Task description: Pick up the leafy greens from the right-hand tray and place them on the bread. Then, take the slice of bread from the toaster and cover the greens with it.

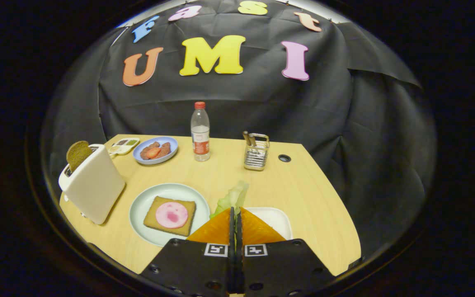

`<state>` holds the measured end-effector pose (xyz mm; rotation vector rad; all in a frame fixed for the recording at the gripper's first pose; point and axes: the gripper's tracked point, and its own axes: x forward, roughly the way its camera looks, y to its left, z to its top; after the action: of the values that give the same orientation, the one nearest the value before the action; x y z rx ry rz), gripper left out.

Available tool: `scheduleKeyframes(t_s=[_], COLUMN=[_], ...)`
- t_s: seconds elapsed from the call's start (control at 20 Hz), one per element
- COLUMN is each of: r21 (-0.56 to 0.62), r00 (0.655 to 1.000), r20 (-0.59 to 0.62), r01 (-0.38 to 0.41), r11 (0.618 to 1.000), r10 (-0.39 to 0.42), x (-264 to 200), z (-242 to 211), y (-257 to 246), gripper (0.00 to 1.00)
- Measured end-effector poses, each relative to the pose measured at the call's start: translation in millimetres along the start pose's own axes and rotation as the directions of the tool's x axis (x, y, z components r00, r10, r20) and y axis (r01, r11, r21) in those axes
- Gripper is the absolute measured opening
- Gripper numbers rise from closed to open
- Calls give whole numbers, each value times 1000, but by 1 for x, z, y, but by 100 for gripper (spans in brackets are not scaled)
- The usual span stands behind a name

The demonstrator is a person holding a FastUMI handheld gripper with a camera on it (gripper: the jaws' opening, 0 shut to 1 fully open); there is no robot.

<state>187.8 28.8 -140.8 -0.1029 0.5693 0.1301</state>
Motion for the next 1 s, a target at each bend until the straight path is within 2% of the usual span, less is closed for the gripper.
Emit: scheduleKeyframes(t_s=[0.35,0.7,0.85,1.0], r21=[-44,-15,4,-1], r00=[992,974,969,974], r20=[46,14,-18,-22], r01=[-114,-225,-247,-227], r11=[993,974,969,974], r10=[116,225,247,227], x=[-16,9,25,37], z=[9,11,7,8], y=[92,175,190,181], gripper=[0,0,0,0])
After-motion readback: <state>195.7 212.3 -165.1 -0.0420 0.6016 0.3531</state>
